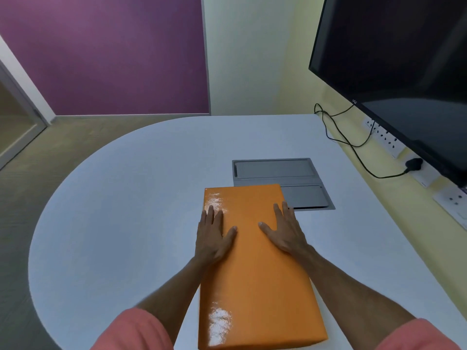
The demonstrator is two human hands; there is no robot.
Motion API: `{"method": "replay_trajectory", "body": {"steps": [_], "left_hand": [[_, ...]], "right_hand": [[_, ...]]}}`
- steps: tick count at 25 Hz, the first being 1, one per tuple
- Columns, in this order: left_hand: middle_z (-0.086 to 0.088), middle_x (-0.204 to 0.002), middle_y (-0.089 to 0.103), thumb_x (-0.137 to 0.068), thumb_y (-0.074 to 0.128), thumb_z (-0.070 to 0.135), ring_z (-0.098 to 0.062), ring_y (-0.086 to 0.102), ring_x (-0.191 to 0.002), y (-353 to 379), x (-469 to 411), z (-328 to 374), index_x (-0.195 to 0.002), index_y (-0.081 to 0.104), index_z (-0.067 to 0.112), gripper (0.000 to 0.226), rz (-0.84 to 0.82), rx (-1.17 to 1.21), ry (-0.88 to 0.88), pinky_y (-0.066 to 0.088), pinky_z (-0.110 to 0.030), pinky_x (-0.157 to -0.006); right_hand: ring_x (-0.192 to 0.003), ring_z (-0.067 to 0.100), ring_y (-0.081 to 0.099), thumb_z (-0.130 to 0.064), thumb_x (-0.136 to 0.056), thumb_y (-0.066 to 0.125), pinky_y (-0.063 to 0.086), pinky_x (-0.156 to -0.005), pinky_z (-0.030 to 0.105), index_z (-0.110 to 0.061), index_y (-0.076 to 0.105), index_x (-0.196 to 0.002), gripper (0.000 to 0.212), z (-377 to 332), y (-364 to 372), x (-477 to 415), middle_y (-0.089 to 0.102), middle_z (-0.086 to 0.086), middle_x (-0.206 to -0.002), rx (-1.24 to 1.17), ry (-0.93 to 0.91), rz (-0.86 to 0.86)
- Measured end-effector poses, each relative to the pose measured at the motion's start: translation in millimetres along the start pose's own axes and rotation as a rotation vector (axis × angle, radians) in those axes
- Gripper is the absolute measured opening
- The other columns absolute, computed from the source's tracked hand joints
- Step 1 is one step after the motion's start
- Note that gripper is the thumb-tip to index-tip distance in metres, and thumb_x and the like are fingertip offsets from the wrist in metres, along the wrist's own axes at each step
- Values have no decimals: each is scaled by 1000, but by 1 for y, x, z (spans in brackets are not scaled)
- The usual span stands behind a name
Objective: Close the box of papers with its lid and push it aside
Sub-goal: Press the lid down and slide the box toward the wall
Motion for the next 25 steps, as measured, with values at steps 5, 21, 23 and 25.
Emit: {"method": "replay_trajectory", "body": {"steps": [5,21,23,25], "left_hand": [[2,-165,-3,-92,48,54,-30,-2,-151,-1,36,-14,-153,21,29,72,-28,200,-85,15,-55,-117],[-15,-162,6,-94,47,50,-36,24,-146,-6,61,5,-154,15,29,71,-102,339,-117,26,-52,-115],[-15,-162,7,-94,47,49,-37,25,-146,-7,56,18,-154,15,28,71,-105,348,-99,27,-51,-115],[-16,-162,8,-94,48,48,-37,25,-145,-6,49,34,-154,16,26,72,-110,351,-80,26,-51,-115]], "right_hand": [[-149,27,11,-63,-85,51,26,-114,53,-30,10,-152,85,14,10,42,-1,0,-163,-159,58,79],[-144,30,24,-63,-75,65,26,-115,51,-35,14,-151,96,28,-3,77,21,10,-159,-291,157,61],[-143,31,26,-63,-74,65,28,-115,51,-34,15,-151,97,35,-14,74,23,10,-158,-298,157,74],[-142,31,29,-63,-74,65,29,-115,51,-34,16,-151,97,45,-25,72,25,10,-157,-304,152,95]]}}
Point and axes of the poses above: each hand's wrist, its own x-axis away from the middle knuckle, its own y-axis out of the palm, z = x × y, the point moved 2 cm from there along -x, towards the middle knuckle
